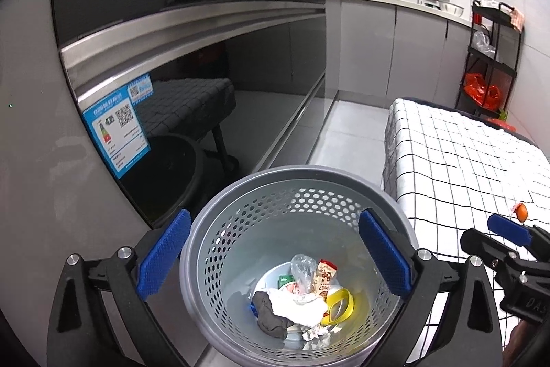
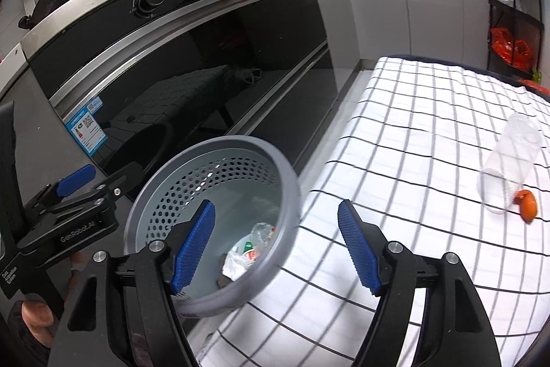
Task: Collect trash
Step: 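Move both tools back over the table toward the clear cup and orange peel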
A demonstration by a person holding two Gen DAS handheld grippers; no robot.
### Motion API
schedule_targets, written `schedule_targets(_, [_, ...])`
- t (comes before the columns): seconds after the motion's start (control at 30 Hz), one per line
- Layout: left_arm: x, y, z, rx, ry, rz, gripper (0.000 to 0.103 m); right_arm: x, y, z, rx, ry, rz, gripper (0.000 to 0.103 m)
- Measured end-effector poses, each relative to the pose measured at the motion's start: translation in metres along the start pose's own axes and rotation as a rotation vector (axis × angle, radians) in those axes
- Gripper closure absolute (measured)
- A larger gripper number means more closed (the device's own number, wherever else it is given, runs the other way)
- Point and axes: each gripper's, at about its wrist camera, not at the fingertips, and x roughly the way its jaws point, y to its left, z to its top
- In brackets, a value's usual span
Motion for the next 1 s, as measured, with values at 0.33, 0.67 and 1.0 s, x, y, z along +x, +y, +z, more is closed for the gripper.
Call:
schedule_targets(0.33, [-0.009, -0.021, 0.0, 0.014, -0.017, -0.046, 0.007, -0.039, -0.04, -0.005, 0.035, -0.066, -0.095, 0.025])
schedule_targets(0.67, [-0.018, -0.071, 0.018, 0.049, -0.073, -0.124, 0.007, -0.088, -0.098, -0.013, 0.109, -0.153, -0.195, 0.024])
schedule_targets(1.0, [-0.027, -0.141, 0.038, 0.093, -0.112, -0.249, 0.007, -0.126, -0.159, -0.017, 0.204, -0.234, -0.286, 0.024])
